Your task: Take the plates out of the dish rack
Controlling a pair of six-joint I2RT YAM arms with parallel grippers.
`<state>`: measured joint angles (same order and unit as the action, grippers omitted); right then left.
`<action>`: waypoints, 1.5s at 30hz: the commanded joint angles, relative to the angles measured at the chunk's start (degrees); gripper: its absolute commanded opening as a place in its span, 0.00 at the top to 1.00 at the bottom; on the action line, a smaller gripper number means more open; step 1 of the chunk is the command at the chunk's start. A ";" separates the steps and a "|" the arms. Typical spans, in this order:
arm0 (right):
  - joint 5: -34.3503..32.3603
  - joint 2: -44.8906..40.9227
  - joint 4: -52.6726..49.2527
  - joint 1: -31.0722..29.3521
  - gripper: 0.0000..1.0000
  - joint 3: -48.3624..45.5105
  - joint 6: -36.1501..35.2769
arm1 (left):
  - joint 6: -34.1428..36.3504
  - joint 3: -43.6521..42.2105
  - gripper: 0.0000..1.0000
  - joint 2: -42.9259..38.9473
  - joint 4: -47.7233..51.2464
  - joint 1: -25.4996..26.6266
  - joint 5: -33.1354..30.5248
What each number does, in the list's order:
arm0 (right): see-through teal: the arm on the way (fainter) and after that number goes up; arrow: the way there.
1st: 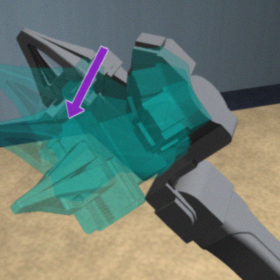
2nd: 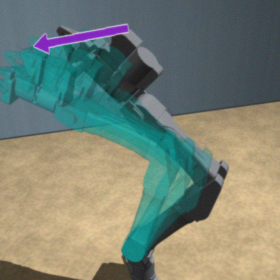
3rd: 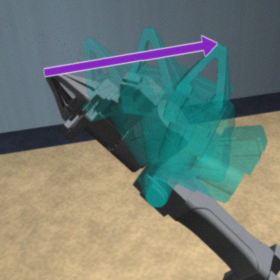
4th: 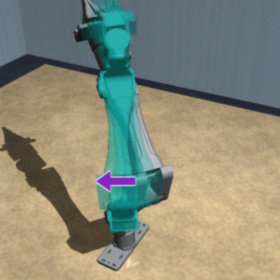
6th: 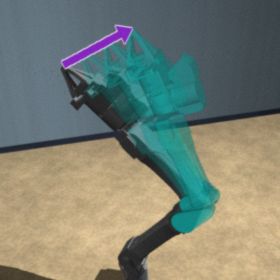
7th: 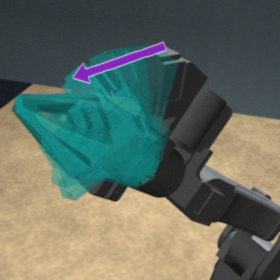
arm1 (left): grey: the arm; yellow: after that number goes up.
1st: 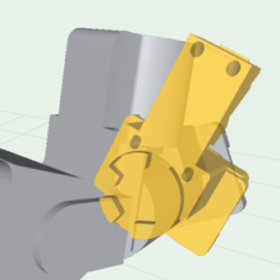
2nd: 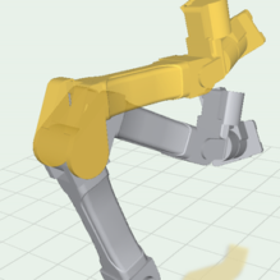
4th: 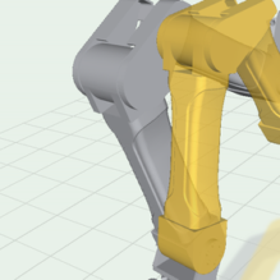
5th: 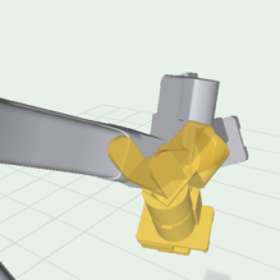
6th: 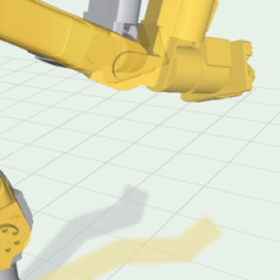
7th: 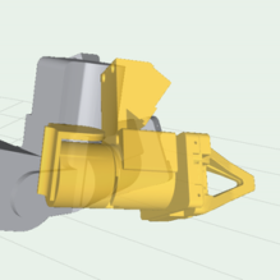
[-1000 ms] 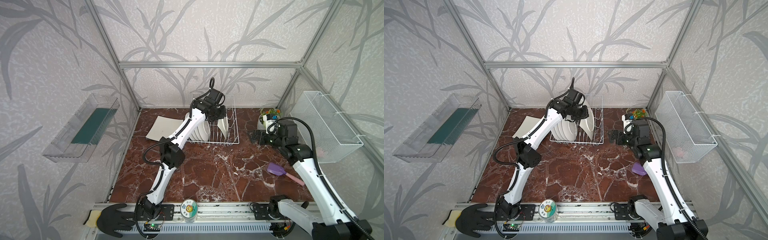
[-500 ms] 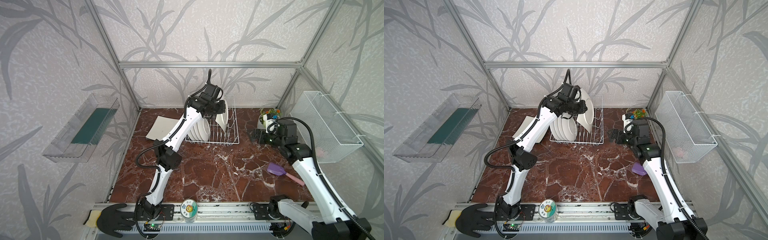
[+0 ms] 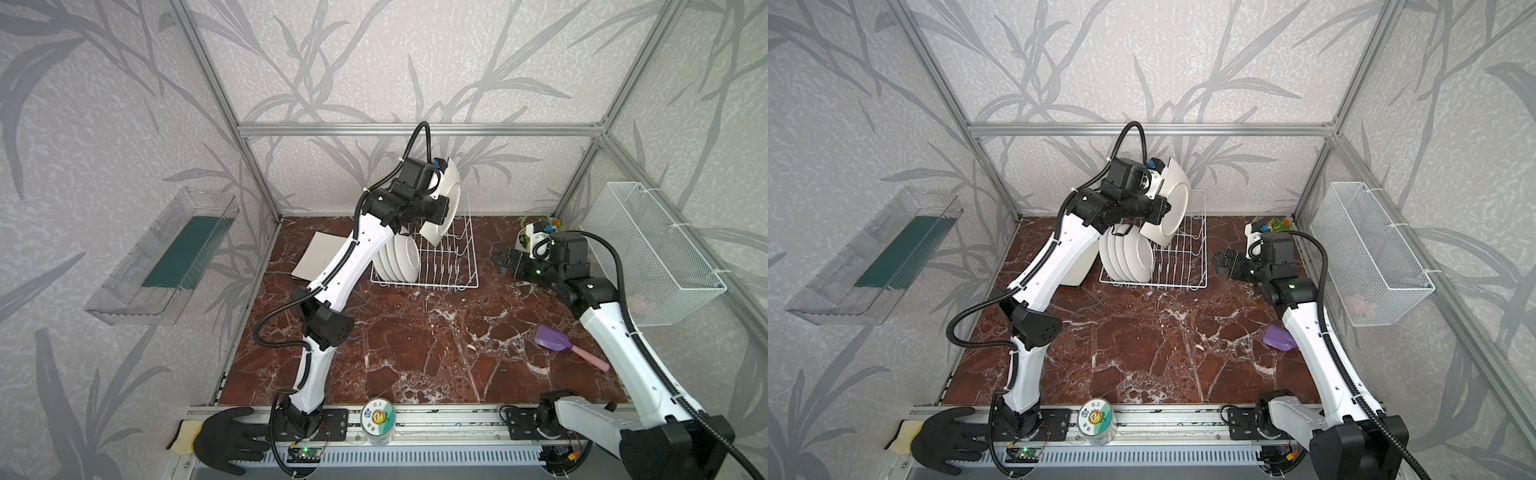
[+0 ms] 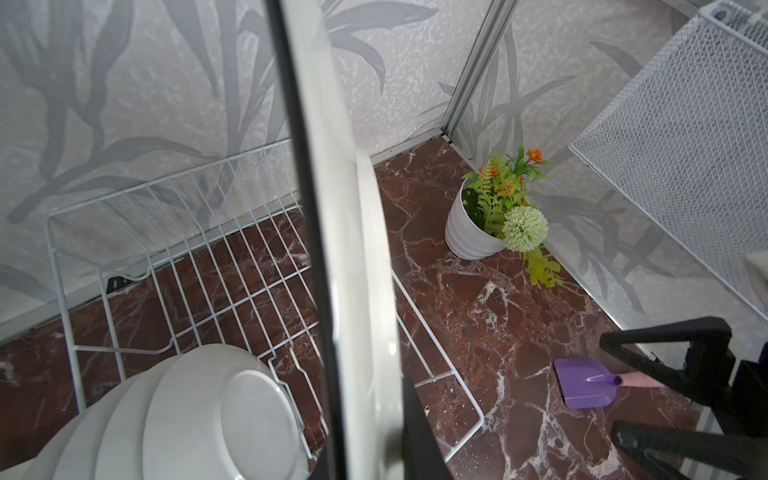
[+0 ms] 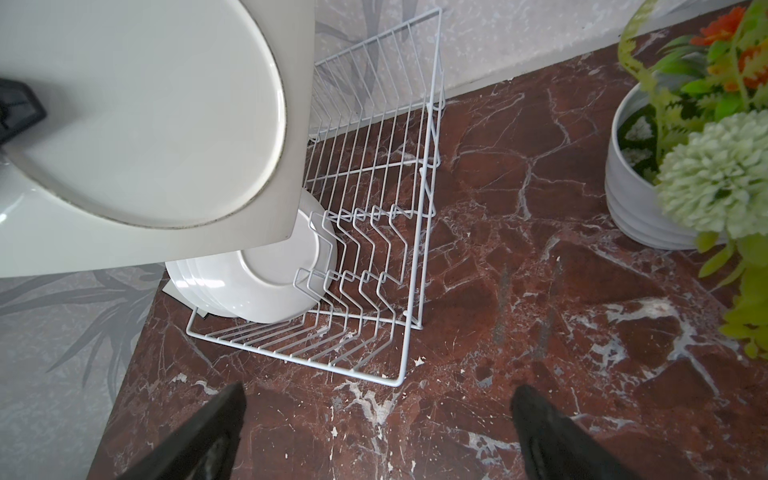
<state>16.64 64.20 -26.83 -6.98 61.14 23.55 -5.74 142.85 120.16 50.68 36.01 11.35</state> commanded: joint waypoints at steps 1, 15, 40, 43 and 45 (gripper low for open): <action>0.95 0.37 1.67 0.72 0.01 3.07 4.51 | 10.40 -0.90 1.00 -6.41 -8.73 0.25 1.07; 11.12 0.33 15.73 6.93 0.01 0.33 24.61 | 31.40 -31.69 1.00 -22.28 -33.92 0.45 -0.39; 21.54 10.44 19.70 5.65 0.01 9.03 39.71 | 67.38 -62.93 1.00 -34.76 -59.33 0.91 0.12; 21.04 12.61 17.45 3.40 0.01 11.21 39.12 | 68.57 -64.22 1.00 -34.92 -61.26 0.93 0.55; 20.48 13.79 17.11 2.02 0.01 12.01 39.20 | 68.58 -64.53 1.00 -34.88 -61.52 1.05 0.65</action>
<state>37.06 76.62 -7.16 -3.29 71.48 63.24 58.65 76.93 90.30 2.20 36.75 10.79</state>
